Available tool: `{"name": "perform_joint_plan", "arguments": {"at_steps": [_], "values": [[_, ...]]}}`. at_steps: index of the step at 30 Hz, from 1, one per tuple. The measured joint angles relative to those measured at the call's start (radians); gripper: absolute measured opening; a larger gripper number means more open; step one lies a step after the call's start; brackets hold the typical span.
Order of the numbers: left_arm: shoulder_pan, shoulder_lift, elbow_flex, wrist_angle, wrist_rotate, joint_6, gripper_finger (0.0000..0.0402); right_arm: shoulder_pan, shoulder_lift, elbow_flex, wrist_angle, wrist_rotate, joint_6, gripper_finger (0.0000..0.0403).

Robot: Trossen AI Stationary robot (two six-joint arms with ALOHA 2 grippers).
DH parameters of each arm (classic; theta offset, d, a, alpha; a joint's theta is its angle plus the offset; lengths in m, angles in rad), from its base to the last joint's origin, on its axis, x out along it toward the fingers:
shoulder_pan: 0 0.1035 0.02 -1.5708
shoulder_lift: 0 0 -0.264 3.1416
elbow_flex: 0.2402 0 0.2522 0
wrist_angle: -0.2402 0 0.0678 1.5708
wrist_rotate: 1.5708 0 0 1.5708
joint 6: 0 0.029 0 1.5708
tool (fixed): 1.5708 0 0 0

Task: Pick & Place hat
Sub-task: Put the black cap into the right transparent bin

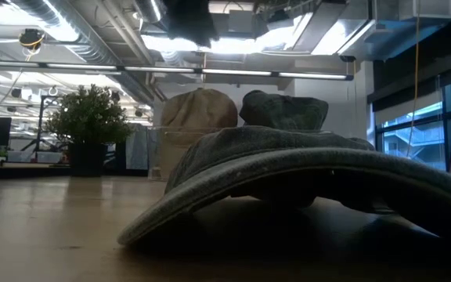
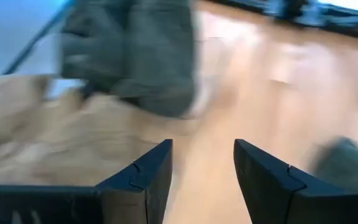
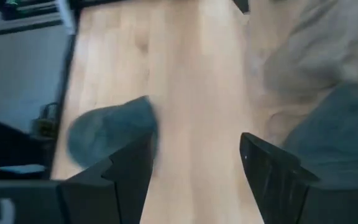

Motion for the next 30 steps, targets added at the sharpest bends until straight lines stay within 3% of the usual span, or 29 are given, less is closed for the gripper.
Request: {"name": "perform_joint_plan", "arguments": {"at_steps": [8, 13, 19, 24, 30], "values": [[-0.206, -0.002, -0.005, -0.004, -0.016, -0.013, 0.0164, 0.089, -0.002, -0.241, 0.090, -0.042, 0.176, 0.0239], [-0.297, -0.002, -0.005, -0.039, -0.016, -0.070, 0.0166, 0.159, -0.002, -0.439, 0.247, -0.049, 0.263, 0.0239], [-0.401, -0.002, -0.005, -0.073, -0.018, -0.162, 0.0162, 0.239, -0.002, -0.634, 0.408, -0.131, 0.443, 0.0239], [-0.465, -0.002, -0.005, -0.072, -0.064, -0.180, 0.0166, 0.263, -0.002, -0.794, 0.637, -0.051, 0.681, 0.0239], [-0.507, -0.002, -0.005, -0.070, -0.161, -0.220, 0.0163, 0.266, -0.002, -0.975, 0.897, -0.032, 0.778, 0.0239]]}}
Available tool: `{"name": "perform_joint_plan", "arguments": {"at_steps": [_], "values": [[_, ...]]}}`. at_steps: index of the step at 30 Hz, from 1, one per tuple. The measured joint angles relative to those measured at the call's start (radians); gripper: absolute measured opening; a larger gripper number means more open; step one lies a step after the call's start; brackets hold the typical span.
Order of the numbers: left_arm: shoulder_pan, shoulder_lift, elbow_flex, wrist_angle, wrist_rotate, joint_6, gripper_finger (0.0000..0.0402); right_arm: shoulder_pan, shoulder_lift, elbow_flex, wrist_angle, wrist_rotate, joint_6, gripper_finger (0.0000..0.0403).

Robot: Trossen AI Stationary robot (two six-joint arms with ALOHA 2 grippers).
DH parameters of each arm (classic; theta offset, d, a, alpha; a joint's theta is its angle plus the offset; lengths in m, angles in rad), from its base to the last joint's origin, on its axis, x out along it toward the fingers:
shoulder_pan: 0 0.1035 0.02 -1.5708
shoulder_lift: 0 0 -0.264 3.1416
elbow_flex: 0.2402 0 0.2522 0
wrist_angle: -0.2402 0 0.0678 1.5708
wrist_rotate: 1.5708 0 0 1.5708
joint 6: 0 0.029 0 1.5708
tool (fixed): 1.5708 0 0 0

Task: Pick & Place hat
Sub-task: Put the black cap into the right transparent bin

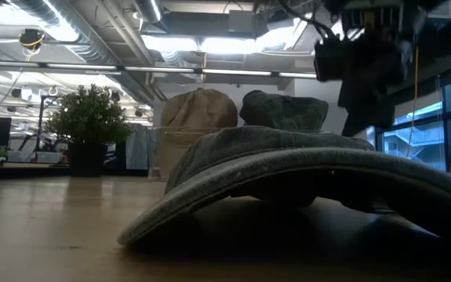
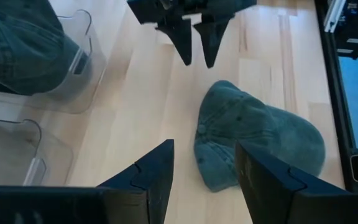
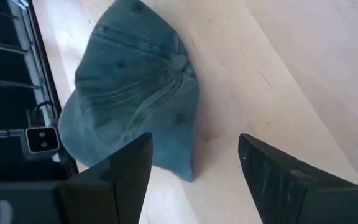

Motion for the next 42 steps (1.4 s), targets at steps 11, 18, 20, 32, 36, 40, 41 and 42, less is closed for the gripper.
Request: {"name": "perform_joint_plan", "arguments": {"at_steps": [11, 18, 20, 32, 36, 40, 41, 42], "values": [[-0.004, 0.000, 0.000, 0.061, -0.015, -0.002, 0.0166, 0.013, 0.000, -0.229, 0.357, 0.010, -0.020, 0.0239], [-0.004, 0.000, 0.000, 0.069, -0.016, -0.001, 0.0162, 0.018, 0.037, -0.274, 0.449, -0.028, 0.032, 0.0239], [-0.004, 0.000, 0.000, 0.073, -0.016, 0.000, 0.0164, 0.019, 0.078, -0.274, 0.489, -0.065, 0.032, 0.0239], [-0.004, 0.000, 0.000, 0.073, -0.016, -0.002, 0.0162, 0.019, 0.259, -0.274, 0.715, -0.196, 0.035, 0.0239], [-0.004, 0.000, 0.000, 0.073, -0.016, -0.002, 0.0165, 0.019, 0.304, -0.274, 0.824, -0.265, 0.060, 0.0237], [-0.004, 0.000, 0.000, 0.072, -0.016, -0.001, 0.0165, 0.019, 0.331, -0.274, 0.933, -0.273, 0.086, 0.0218], [-0.004, 0.000, 0.000, 0.073, -0.016, -0.001, 0.0165, 0.019, 0.336, -0.273, 0.952, -0.273, 0.092, 0.0209], [-0.004, 0.000, 0.000, 0.072, -0.016, 0.000, 0.0164, 0.019, 0.339, -0.272, 0.956, -0.273, 0.101, 0.0199]]}}
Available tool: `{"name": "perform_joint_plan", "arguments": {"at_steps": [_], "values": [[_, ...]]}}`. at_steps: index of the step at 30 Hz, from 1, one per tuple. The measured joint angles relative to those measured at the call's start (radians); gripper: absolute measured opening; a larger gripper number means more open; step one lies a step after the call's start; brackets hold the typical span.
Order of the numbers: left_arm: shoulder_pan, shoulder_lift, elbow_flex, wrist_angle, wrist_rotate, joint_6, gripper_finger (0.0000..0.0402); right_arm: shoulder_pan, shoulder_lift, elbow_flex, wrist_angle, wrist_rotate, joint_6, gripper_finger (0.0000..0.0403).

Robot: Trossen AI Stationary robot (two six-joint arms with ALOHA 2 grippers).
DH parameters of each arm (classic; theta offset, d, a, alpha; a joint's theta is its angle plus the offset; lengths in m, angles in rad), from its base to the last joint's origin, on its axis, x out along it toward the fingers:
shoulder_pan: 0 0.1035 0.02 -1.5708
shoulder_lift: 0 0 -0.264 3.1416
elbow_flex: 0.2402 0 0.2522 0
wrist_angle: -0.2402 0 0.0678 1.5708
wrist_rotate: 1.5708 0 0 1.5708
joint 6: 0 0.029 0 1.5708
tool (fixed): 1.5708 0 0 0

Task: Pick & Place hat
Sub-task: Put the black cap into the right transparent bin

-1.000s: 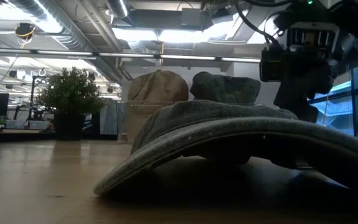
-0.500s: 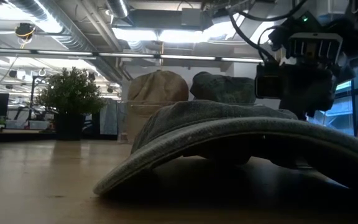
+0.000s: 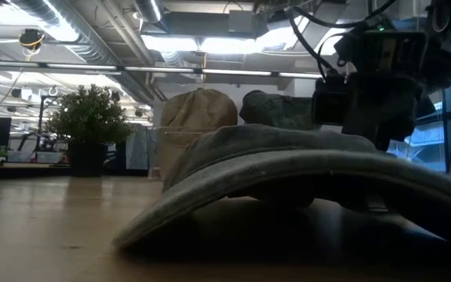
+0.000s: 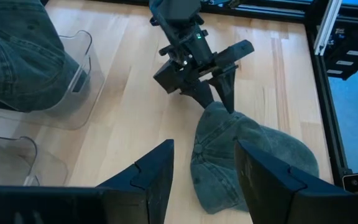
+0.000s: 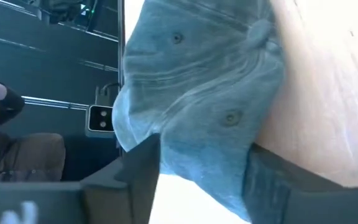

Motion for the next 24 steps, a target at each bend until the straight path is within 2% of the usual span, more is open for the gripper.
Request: {"name": "perform_joint_plan", "arguments": {"at_steps": [4, 10, 17, 24], "values": [[0.000, 0.000, 0.000, 0.000, 0.000, 0.002, 0.0162, 0.000, 0.014, 0.008, -0.006, 0.000, 0.009, 0.0137], [0.000, 0.000, 0.000, 0.000, 0.000, 0.002, 0.0166, 0.000, 0.004, 0.008, 0.004, -0.022, 0.008, 0.0016], [0.000, 0.000, 0.000, -0.013, 0.009, 0.002, 0.0162, -0.001, -0.095, 0.012, 0.017, -0.040, 0.007, 0.0006], [0.000, 0.000, 0.000, -0.055, 0.010, 0.002, 0.0166, -0.015, -0.247, 0.084, -0.009, -0.043, -0.025, 0.0004]]}}
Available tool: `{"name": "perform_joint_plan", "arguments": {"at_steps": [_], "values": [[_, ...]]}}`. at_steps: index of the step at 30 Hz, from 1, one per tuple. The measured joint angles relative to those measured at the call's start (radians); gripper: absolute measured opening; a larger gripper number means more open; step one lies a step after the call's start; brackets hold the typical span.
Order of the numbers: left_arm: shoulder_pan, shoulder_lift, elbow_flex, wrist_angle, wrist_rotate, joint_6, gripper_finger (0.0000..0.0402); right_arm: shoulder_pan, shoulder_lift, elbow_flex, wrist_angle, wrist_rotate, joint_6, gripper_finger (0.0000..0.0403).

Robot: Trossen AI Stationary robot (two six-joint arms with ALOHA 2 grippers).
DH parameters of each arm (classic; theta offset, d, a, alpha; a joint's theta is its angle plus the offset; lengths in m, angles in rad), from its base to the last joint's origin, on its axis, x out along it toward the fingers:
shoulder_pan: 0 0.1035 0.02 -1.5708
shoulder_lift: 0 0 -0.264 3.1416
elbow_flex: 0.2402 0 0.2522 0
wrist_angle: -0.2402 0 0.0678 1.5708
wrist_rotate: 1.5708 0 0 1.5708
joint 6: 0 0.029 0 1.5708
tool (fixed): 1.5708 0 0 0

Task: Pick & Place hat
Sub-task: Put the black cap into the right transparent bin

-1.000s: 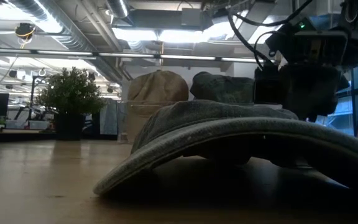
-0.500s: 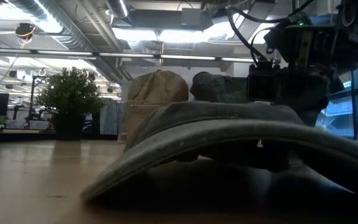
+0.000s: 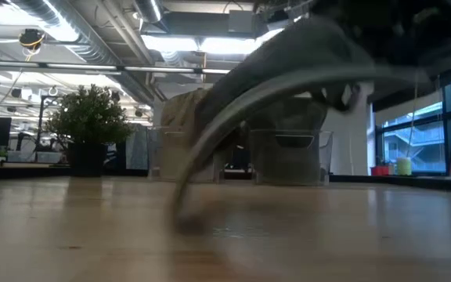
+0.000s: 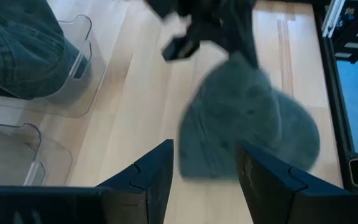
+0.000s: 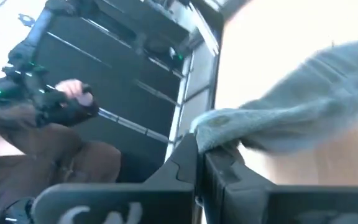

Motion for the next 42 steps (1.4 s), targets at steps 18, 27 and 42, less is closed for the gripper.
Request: {"name": "perform_joint_plan", "arguments": {"at_steps": [18, 27, 42], "values": [[-0.004, -0.003, 0.000, -0.087, -0.025, 0.000, 0.0165, -0.201, -0.160, 0.778, -1.469, 0.183, -0.706, 0.0003], [0.044, -0.004, 0.000, -0.080, -0.151, 0.044, 0.0165, -0.353, -0.161, 1.027, -1.551, 0.186, -0.974, 0.0004], [0.168, -0.004, 0.000, -0.079, -0.198, 0.000, 0.0166, -0.578, -0.085, 1.057, -1.588, 0.169, -1.388, 0.0003]]}}
